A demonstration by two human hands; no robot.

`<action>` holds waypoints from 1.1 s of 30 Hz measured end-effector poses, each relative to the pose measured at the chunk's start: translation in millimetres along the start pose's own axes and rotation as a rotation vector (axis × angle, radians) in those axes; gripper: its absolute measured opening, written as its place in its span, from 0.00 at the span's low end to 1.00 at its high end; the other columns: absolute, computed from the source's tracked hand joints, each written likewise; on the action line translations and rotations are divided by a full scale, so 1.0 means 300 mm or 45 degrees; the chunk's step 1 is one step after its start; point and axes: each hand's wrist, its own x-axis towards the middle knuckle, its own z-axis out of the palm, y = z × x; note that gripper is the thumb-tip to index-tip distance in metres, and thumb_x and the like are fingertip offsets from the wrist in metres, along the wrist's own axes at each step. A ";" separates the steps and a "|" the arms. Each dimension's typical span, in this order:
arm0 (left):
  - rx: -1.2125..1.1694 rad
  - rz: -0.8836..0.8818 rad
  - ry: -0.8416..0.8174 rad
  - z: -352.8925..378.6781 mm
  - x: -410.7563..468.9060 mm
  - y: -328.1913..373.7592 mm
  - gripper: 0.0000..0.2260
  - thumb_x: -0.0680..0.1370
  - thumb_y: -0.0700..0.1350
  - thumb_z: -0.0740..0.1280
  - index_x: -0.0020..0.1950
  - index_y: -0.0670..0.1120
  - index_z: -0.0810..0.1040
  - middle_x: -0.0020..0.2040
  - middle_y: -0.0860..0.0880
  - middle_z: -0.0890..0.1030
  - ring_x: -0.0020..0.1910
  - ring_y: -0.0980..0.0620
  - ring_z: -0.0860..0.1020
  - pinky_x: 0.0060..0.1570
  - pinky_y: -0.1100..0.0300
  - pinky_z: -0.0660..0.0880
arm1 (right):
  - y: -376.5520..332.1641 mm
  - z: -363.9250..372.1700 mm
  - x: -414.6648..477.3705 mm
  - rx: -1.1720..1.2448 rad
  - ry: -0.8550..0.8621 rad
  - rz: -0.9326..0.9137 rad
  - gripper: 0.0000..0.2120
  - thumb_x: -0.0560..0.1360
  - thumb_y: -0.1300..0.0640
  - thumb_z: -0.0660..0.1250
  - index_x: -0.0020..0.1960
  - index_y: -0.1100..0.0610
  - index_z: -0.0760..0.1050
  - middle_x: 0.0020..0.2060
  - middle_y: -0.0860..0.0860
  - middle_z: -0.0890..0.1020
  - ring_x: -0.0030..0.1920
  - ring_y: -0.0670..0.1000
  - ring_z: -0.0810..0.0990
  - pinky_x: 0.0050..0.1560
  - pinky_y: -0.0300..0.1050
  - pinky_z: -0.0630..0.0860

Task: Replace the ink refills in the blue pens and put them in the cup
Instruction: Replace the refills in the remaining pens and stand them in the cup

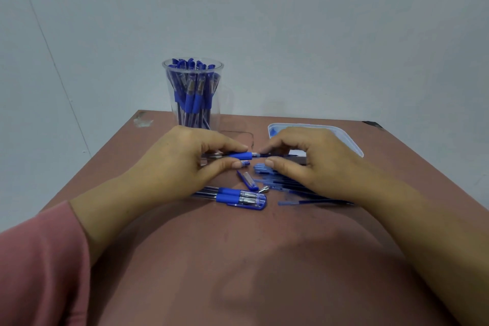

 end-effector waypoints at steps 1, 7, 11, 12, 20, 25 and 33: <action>-0.008 -0.006 -0.001 -0.001 0.001 0.000 0.17 0.72 0.59 0.65 0.56 0.55 0.83 0.44 0.68 0.80 0.43 0.71 0.78 0.43 0.76 0.71 | 0.002 0.000 -0.002 -0.001 -0.004 -0.004 0.10 0.74 0.51 0.70 0.55 0.45 0.79 0.46 0.41 0.82 0.49 0.41 0.79 0.51 0.33 0.73; -0.020 -0.039 0.033 -0.007 0.001 -0.006 0.15 0.71 0.58 0.66 0.56 0.58 0.82 0.40 0.77 0.75 0.45 0.75 0.76 0.43 0.79 0.69 | 0.044 -0.023 -0.013 0.034 0.111 0.063 0.06 0.73 0.53 0.72 0.48 0.44 0.77 0.41 0.40 0.80 0.46 0.44 0.79 0.52 0.42 0.75; -0.050 -0.040 0.015 -0.005 0.001 0.000 0.18 0.71 0.61 0.65 0.56 0.56 0.83 0.43 0.70 0.80 0.45 0.69 0.79 0.44 0.69 0.76 | 0.012 0.005 -0.001 0.032 0.076 -0.009 0.07 0.75 0.55 0.70 0.50 0.42 0.79 0.39 0.42 0.80 0.45 0.43 0.79 0.48 0.31 0.72; -0.061 -0.044 0.013 -0.004 0.001 -0.001 0.17 0.71 0.60 0.65 0.56 0.57 0.83 0.43 0.69 0.80 0.45 0.68 0.79 0.44 0.68 0.77 | 0.007 0.010 0.000 0.034 0.070 -0.019 0.09 0.75 0.54 0.70 0.52 0.41 0.79 0.40 0.43 0.80 0.45 0.43 0.79 0.49 0.31 0.71; -0.069 -0.028 0.009 -0.005 0.003 0.002 0.16 0.70 0.61 0.65 0.55 0.60 0.81 0.42 0.73 0.78 0.45 0.70 0.79 0.44 0.70 0.76 | 0.010 0.018 0.005 0.096 0.126 0.024 0.03 0.74 0.53 0.71 0.47 0.46 0.80 0.40 0.40 0.81 0.45 0.43 0.79 0.50 0.38 0.74; 0.050 -0.042 0.046 -0.018 0.003 -0.020 0.12 0.73 0.52 0.71 0.55 0.62 0.80 0.41 0.72 0.77 0.43 0.70 0.78 0.42 0.76 0.71 | 0.031 -0.004 -0.008 0.039 0.028 0.141 0.08 0.71 0.48 0.73 0.48 0.40 0.77 0.43 0.40 0.79 0.49 0.42 0.77 0.53 0.40 0.74; 0.098 -0.034 0.044 -0.015 0.002 -0.030 0.13 0.73 0.47 0.73 0.56 0.58 0.82 0.41 0.72 0.76 0.43 0.71 0.77 0.42 0.77 0.70 | 0.012 0.012 -0.006 -0.220 -0.348 0.160 0.10 0.71 0.43 0.72 0.52 0.40 0.81 0.43 0.43 0.71 0.49 0.43 0.68 0.52 0.42 0.70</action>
